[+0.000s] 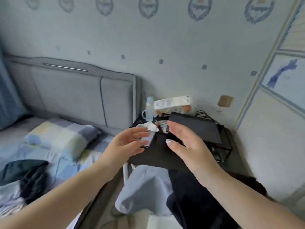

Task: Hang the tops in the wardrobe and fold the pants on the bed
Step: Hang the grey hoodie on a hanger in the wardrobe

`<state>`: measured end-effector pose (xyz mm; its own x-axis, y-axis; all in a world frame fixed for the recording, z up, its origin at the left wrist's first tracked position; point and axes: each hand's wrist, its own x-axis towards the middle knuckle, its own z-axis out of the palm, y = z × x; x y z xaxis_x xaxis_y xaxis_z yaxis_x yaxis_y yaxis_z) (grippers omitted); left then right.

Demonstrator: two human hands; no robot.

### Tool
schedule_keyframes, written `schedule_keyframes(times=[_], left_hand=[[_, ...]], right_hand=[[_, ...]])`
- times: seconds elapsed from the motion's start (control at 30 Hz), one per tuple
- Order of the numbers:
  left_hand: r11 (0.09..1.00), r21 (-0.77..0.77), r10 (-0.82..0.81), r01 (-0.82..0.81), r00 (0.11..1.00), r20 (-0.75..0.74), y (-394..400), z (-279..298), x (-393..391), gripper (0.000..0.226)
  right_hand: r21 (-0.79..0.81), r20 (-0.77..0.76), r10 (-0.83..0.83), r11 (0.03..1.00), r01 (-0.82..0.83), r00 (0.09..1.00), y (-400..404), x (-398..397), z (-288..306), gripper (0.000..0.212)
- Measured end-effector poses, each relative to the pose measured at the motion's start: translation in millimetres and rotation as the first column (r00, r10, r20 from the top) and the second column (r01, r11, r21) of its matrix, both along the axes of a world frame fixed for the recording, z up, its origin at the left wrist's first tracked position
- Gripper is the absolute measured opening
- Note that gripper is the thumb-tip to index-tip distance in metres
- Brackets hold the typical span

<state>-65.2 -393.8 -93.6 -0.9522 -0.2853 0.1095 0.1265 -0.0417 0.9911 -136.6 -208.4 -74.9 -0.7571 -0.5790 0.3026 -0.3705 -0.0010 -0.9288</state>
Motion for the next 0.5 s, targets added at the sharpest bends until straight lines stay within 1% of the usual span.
schedule_keyframes(times=[0.07, 0.13, 0.23, 0.3, 0.33, 0.37, 0.43, 0.47, 0.5], left_hand=[[0.988, 0.007, 0.157, -0.157, 0.987, 0.038, -55, -13, 63, 0.033], [0.964, 0.01, 0.266, -0.267, 0.962, 0.067, -97, -23, 118, 0.033], [0.907, 0.011, 0.417, -0.422, 0.899, 0.133, -147, -40, 189, 0.032], [0.836, 0.014, 0.537, -0.548, 0.825, 0.175, -173, -52, 238, 0.03], [0.805, 0.022, 0.578, -0.593, 0.793, 0.191, -182, -57, 259, 0.028], [0.789, 0.034, 0.596, -0.614, 0.777, 0.204, -186, -60, 269, 0.028], [0.703, 0.028, 0.684, -0.71, 0.687, 0.246, -199, -74, 308, 0.026], [0.643, 0.024, 0.735, -0.765, 0.627, 0.258, -208, -83, 336, 0.026], [0.647, 0.013, 0.732, -0.763, 0.626, 0.268, -209, -87, 342, 0.026]], right_hand=[[0.036, 0.022, 0.143, 0.989, -0.144, 0.989, -67, 34, -13, 0.042], [0.059, 0.047, 0.253, 0.965, -0.255, 0.966, -121, 66, -24, 0.04], [0.071, 0.094, 0.402, 0.91, -0.408, 0.911, -191, 110, -40, 0.035], [0.09, 0.144, 0.515, 0.843, -0.53, 0.845, -238, 141, -53, 0.034], [0.091, 0.177, 0.558, 0.811, -0.578, 0.811, -259, 156, -61, 0.034], [0.096, 0.181, 0.573, 0.799, -0.594, 0.8, -269, 163, -66, 0.034], [0.121, 0.218, 0.671, 0.702, -0.702, 0.709, -304, 190, -79, 0.034], [0.129, 0.241, 0.734, 0.625, -0.77, 0.635, -331, 211, -88, 0.034], [0.142, 0.249, 0.74, 0.611, -0.779, 0.625, -333, 213, -89, 0.035]])
